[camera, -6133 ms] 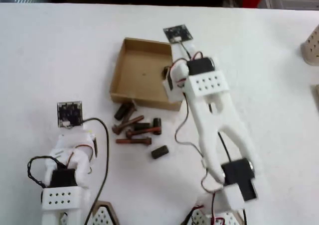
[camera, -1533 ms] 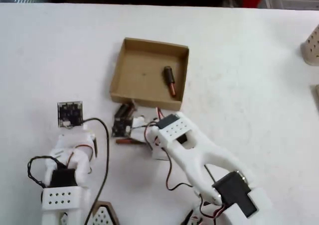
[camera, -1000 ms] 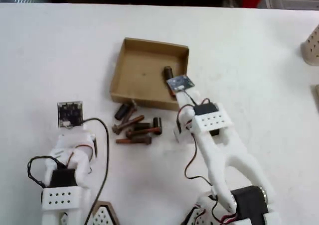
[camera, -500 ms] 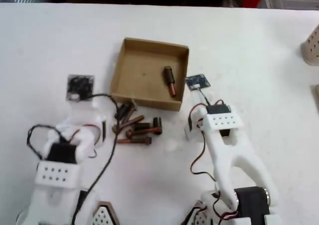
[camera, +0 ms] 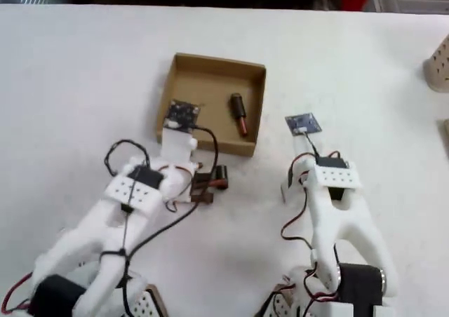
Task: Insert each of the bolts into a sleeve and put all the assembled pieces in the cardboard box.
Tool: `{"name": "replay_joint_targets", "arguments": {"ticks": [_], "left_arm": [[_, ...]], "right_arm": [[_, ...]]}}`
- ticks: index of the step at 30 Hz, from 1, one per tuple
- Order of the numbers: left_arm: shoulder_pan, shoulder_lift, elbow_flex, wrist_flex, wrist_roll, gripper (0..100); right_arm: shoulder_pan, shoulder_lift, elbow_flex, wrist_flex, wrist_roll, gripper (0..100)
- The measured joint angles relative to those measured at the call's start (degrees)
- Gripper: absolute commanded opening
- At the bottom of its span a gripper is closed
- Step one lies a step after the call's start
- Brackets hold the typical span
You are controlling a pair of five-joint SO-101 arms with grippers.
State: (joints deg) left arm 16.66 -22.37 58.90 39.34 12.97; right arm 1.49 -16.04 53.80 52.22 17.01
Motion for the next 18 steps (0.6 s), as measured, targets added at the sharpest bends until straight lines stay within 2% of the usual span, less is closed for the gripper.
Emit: {"name": "replay_joint_targets", "arguments": {"ticks": [3,12,14,18], "left_arm": [[0.3,3.4,-0.1,0.0,0.0,3],[4.0,1.1,-1.0,4.4,0.0,3],[3.8,0.2,-1.1,4.4,0.0,3],[-1.1,-3.0,-1.1,2.4,0.4,3]], "right_arm": [[-0.3,0.0,0.1,-0.4,0.7,1.8],[-0.2,0.0,0.1,-0.4,1.1,1.8],[-0.2,0.0,0.2,-0.7,1.1,1.8],[-0.1,0.0,0.2,-1.6,1.1,1.8]]}}
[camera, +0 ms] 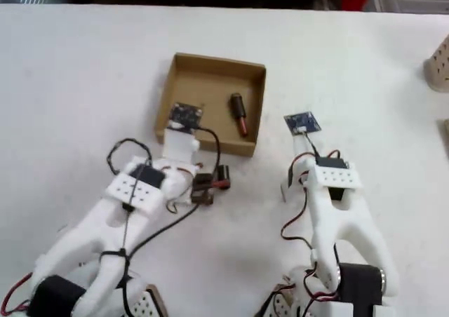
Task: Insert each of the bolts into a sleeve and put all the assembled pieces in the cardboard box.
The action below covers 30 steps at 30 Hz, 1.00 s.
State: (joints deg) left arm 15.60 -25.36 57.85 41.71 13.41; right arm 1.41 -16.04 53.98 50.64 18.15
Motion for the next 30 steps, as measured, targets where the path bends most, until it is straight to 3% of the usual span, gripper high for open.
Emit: {"name": "replay_joint_targets", "arguments": {"ticks": [6,13,20,30], "left_arm": [[-3.9,-0.4,0.0,-7.2,0.2,3],[-3.9,11.1,-1.7,-9.6,0.2,3],[-3.7,12.4,-3.1,-5.7,-3.0,3],[3.9,12.4,-3.6,1.8,-3.7,3]], "right_arm": [[-0.1,0.0,0.0,0.0,0.0,1.8],[-0.1,0.0,0.0,0.0,0.1,1.8],[-0.1,0.0,0.0,0.0,0.2,1.8],[-0.1,0.0,0.0,0.0,0.2,1.8]]}}
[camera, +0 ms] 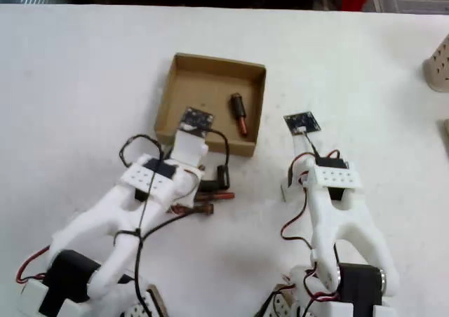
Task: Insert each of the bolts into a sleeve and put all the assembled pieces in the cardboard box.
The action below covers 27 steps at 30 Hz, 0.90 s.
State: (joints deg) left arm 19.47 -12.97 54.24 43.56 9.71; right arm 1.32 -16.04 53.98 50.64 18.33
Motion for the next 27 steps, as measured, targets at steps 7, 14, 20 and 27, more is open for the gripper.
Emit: {"name": "replay_joint_targets", "arguments": {"ticks": [7,14,20,27], "left_arm": [[-1.1,-0.7,-1.1,-0.5,0.1,4],[-8.8,-6.2,-2.0,-0.5,0.1,23],[-8.8,-4.6,-2.5,-1.0,-0.7,18],[-8.8,6.3,-9.4,-1.0,-5.1,16]], "right_arm": [[0.0,0.0,0.0,0.0,0.0,1.8],[0.0,0.0,0.0,0.0,0.0,1.8],[0.0,0.0,0.0,0.0,0.0,1.8],[0.0,0.0,0.0,0.0,0.0,1.8]]}}
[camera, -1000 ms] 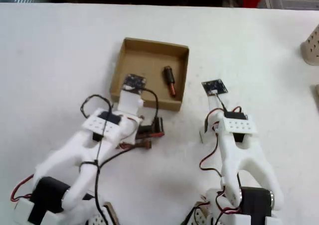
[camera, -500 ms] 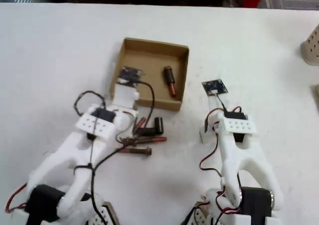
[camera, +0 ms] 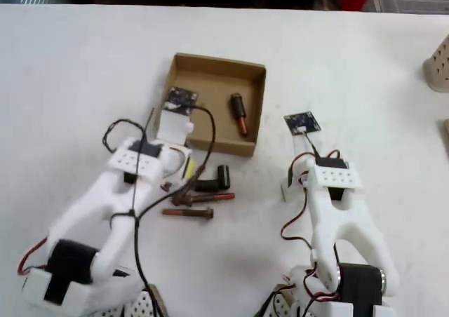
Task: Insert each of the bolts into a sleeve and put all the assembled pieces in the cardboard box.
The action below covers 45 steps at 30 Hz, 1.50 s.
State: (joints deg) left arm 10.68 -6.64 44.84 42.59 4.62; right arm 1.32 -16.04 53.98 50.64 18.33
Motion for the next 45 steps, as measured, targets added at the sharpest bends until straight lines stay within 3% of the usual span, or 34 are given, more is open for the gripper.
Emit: {"name": "replay_joint_targets", "arguments": {"ticks": [7,19,24,33,38,45], "left_arm": [[2.5,4.3,-3.0,1.5,-4.8,16],[3.0,12.7,-10.6,4.0,-5.8,16],[3.0,17.5,-17.1,9.1,-5.8,1],[3.5,17.9,-17.7,9.6,-5.7,2],[3.5,12.8,-12.0,8.0,-5.7,2],[3.5,-6.3,5.6,-5.2,-5.7,2]], "right_arm": [[0.0,0.0,0.0,0.0,0.0,1.8],[0.0,0.0,0.0,0.0,0.0,1.8],[0.0,0.0,0.0,0.0,0.0,1.8],[0.0,0.0,0.0,0.0,0.0,1.8],[0.0,0.0,0.0,0.0,0.0,1.8],[0.0,0.0,0.0,0.0,0.0,1.8]]}}
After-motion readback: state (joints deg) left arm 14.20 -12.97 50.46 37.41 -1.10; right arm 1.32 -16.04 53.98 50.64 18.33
